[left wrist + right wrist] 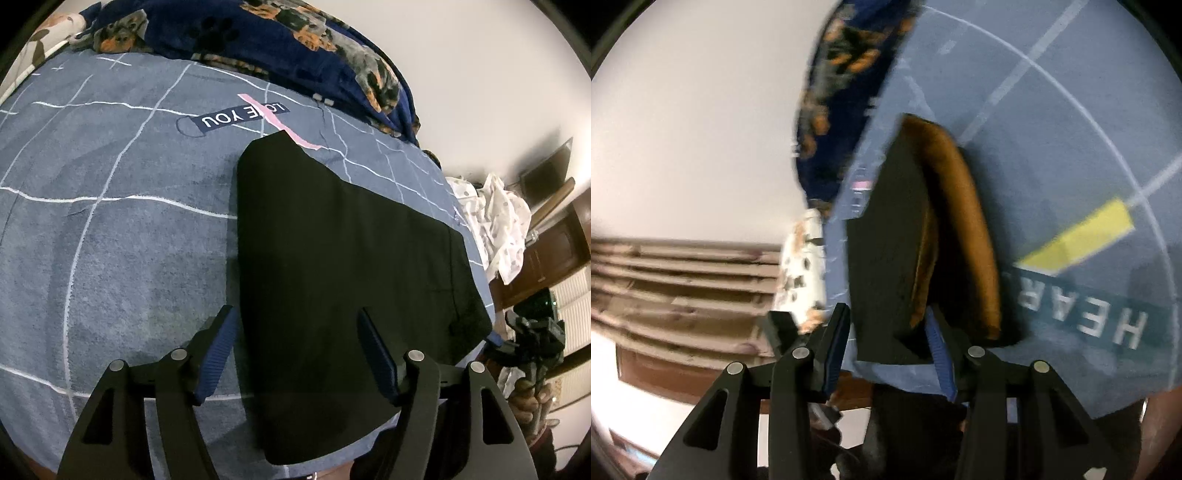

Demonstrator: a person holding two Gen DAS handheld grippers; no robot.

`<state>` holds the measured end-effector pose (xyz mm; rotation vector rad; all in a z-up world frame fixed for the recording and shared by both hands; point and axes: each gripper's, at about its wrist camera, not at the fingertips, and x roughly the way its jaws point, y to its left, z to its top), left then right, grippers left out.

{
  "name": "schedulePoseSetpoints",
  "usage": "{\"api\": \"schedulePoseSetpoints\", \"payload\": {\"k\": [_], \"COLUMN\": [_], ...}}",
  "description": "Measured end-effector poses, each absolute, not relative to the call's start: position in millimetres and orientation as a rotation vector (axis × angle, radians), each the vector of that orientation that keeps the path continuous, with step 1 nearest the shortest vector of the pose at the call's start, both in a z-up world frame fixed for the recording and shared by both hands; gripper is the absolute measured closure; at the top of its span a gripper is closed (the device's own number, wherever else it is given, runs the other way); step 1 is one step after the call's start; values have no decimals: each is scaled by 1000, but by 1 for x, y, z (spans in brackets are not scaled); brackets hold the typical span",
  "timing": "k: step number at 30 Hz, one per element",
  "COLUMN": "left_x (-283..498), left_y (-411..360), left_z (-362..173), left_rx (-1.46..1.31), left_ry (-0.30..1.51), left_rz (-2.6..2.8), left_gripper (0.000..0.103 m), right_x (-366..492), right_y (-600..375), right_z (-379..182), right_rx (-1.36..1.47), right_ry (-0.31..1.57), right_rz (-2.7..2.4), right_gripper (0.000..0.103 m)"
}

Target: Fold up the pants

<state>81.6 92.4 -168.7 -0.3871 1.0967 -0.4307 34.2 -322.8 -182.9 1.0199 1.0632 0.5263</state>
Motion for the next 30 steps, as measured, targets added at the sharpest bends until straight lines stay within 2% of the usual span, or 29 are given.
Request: {"api": "schedulePoseSetpoints", "payload": {"k": [5,6,7,8,14,21,28,30], "left_x": [82,81,81,81,81,81,78,77], "left_y": [93,94,94,94,98,94,86,86], "left_z": [-171,-171,-171,-171,-169,-180,-184,-183], "left_rx": [-394,-395,-397,-398,-410,-408,-366,-359], "left_ry": [1102,1105,1108,1109,1096,1138,1149,1145], "left_rz": [-430,-428,-427,-427,-423,-421,-428,-429], "left_gripper": [34,34,34,34,34,32,32,32], "right_x": [40,41,41,42,27,13,17,18], "right_y": [-325,-325,-324,-324,-319,-331,-331,-330], "right_z": [-207,-210,-212,-212,-185,-238,-234,-226], "right_rx": [1028,1036,1044,1043,1042,1198,1180,1139], "right_ry": [1140,1148,1155,1155,1064,1140,1156,1159], "right_rz": [450,436,423,423,482,420,414,402], "right_gripper": [62,68,84,88,90,90,90,85]}}
